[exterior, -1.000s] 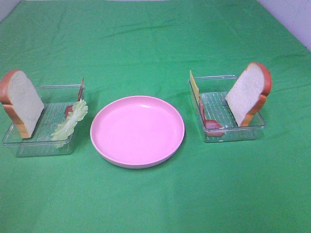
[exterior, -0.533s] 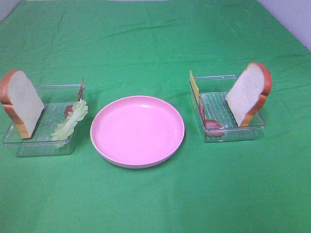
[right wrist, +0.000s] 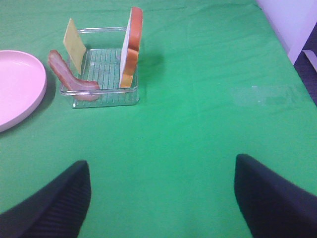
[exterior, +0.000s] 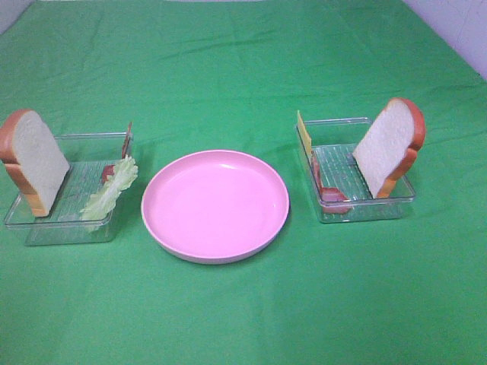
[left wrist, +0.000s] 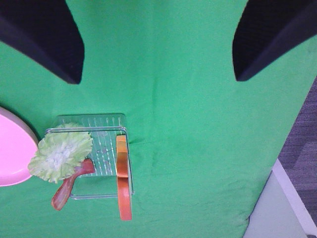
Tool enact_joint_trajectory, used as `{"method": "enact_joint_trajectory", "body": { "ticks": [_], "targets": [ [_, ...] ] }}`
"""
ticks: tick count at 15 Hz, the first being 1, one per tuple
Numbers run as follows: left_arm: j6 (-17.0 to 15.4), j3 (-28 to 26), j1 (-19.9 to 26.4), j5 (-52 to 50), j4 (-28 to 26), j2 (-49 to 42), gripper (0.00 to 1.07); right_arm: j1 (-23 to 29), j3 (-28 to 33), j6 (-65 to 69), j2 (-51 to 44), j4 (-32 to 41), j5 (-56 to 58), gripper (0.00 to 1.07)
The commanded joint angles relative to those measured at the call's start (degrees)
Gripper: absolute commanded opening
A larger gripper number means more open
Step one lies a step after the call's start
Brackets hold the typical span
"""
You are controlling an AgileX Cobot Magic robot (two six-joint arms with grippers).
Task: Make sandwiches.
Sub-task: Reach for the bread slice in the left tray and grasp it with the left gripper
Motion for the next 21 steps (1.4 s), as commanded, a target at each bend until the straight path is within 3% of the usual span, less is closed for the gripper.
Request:
{"method": "enact_joint_trajectory", "body": {
  "ticks": [1,4,8,12,16,21],
  "targets": [
    [-0.6,-1.4,0.1,-3.2,-1.7,1.2,0.78,-0.3,0.1,-0.6,-0.6,-0.2,-0.6,0.76],
    [-0.6,-3.7,0.1,-10.9,-4.7,8.3,0.78,-0.3,0.1,-0.6,-0.6,-0.2,-0.6,0.76],
    [-0.5,-11.7,0.1,-18.3,-6.9,31.2,0.78,-0.3,0.1,-0.6,-0.6,-0.2,-0.6,0.76],
    [-0.4,-21.4,0.1,-14.6,-7.2,50.3,0.78,-0.3,0.1,-0.6,-0.6,-0.2,-0.6,0.76],
    [-0.4,-35.9,0.1,-4.2,-7.4,72.8,0.78,-0.3,0.1,-0.6,-0.6,-0.2,-0.6,0.76],
    [-0.4,-46.5,-1.3,-2.3,-7.7,89.9,0.78,-0.3,0.1,-0.6,-0.6,-0.2,-0.6,0.76]
  ]
}}
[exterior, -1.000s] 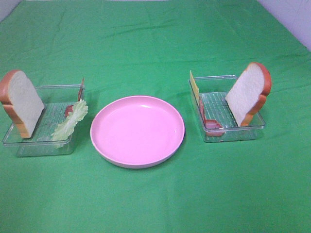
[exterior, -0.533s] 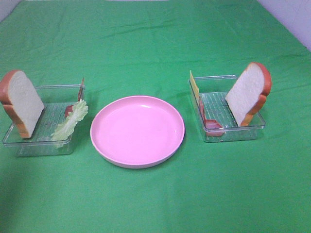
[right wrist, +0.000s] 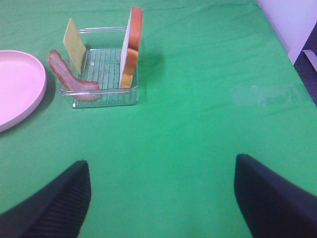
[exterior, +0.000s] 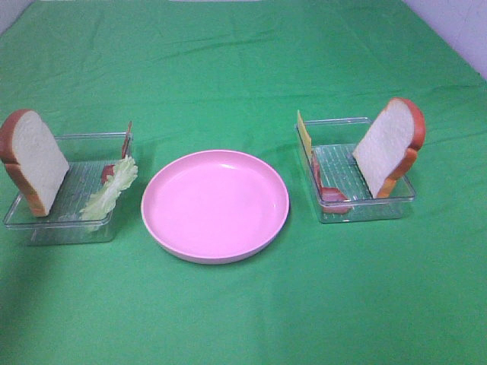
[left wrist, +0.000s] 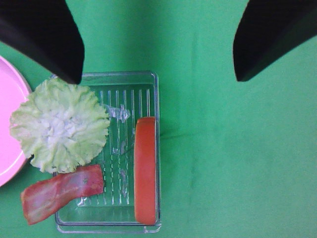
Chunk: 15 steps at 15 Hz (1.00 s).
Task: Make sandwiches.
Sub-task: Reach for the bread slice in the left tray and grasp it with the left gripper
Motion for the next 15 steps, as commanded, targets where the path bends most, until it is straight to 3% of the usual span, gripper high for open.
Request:
{"method": "enact_joint_trajectory", "body": {
  "ticks": [1,4,10,15],
  "targets": [
    [-0.4,-3.8,-2.5,0.5,-0.6,7.6,0.78,-0.3,0.1,-0.6,-0.6,-0.2,-0.6,0.76],
    [-2.6,-4.9,-2.7,-0.5,-0.4,12.4,0.78,-0.3,0.1,-0.6,-0.6,-0.2,-0.6,0.76],
    [-2.6,-4.9,-2.7,-11.0,0.0,19.7,0.77,-0.3,0.1,-0.6,-0.6,-0.2,-0.6,0.76],
    [-2.6,-4.9,-2.7,-13.7,-0.5,21.5,0.64,-0.3,0.1,-0.6,-0.6,-0.2,-0.6,0.76]
  ]
}}
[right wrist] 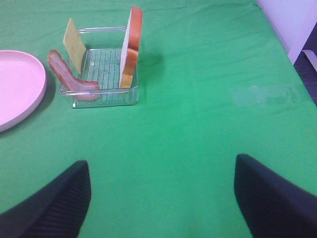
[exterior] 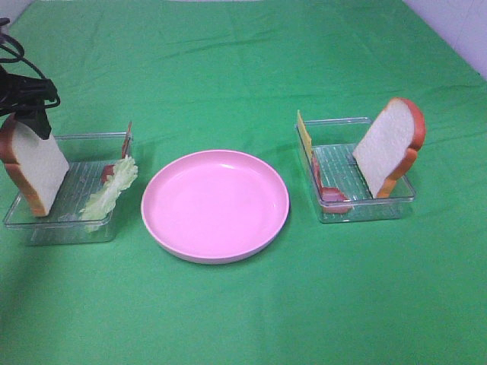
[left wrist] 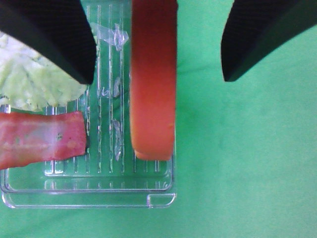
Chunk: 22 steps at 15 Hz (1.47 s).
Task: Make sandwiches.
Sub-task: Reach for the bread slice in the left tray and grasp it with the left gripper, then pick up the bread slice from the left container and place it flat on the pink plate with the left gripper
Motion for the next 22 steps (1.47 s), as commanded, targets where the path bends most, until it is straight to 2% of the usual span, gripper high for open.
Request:
{"method": "enact_joint_trajectory", "body": {
  "ticks": [1,6,7,8,10,14,19,21,22],
  "targets": [
    [-0.3,-0.2,-0.3,-1.3,-0.6,0.1,0.58,-0.3,0.1,-0.6,-0.6,-0.2,-0.6,0.76],
    [-0.3,-0.2,-0.3,-1.7,-1.1,0.1,0.33,-0.3,0.1,-0.6,-0.6,-0.2,-0.6,0.76],
    [-0.3,-0.2,-0.3,-1.7,-2.2,0.1,0.19,-0.3,0.1,-0.6,-0.6,-0.2,-0.6,0.76],
    [-0.3,-0.2,-0.3,-1.7,-2.6,0.1,0.15,-0.3,0.1,-0.6,-0.6,-0.2,-0.6,0.76],
    [-0.3,-0.2,-0.3,-1.7,-3.6,0.1,0.0,-0.3,0.1,-0.6,-0.6,-0.2,-0.6,0.76],
    [-0.3,-0.5,-0.3,0.0,-4.1,-2.4,0.0,-0.3,0.1,-0.6,-0.6,-0.2,-0.6,0.76],
    [-0.3,-0.6,-0.3,9.5,-4.8,-17.6,0.0,-0.3,0.1,-0.6,-0.6,-0.2,-0.6,0.76],
    [0.2,-0.6,-0.3,10.4,-8.5,-22.7,0.0,-0.3,0.1,-0.6,-0.6,-0.2,-0.6,0.76],
    [1.9,-0.6,-0.3,10.3,-12.3,-24.6,0.0,-0.3,0.1,-0.6,-0.6,-0.2,-0.6,0.76]
  ]
}}
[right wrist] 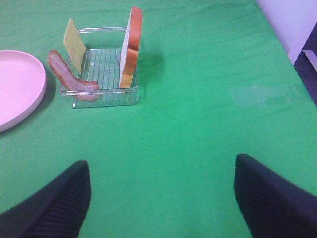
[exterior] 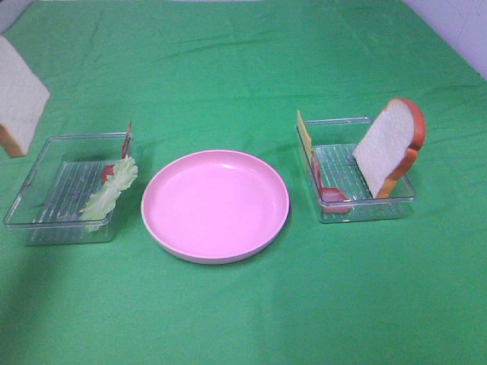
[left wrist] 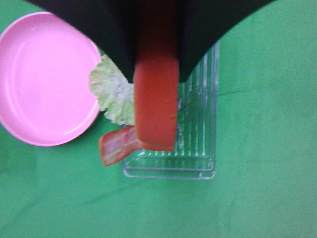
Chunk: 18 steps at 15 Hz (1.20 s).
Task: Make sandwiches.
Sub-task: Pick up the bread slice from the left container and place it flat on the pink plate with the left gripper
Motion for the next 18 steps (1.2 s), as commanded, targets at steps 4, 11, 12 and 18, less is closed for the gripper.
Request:
{"method": "enact_joint_trajectory", "body": {
  "ticks": [4,11,12,18],
  "targets": [
    [12.3,-0.2,-0.8,0.4,-24.7,-3.0,0.0,-0.3,0.1,-0.6,-0.6,-0.2,-0.6,0.76],
    [16.2,-0.2,-15.8,-5.0,-29.6,8.2,0.0,-0.3,0.1,-0.6,-0.6,-0.2,-0.6,0.76],
    [16.2,-0.2,-18.8,-7.8,-30.3,11.6,0.0,-0.3,0.1,-0.6,-0.6,-0.2,-0.6,0.76],
    [13.9,-0.2,-23.3,-13.8,-30.9,21.1,0.0,-0.3,0.1,-0.6,-0.6,-0.2,-0.6,0.76]
  ]
}}
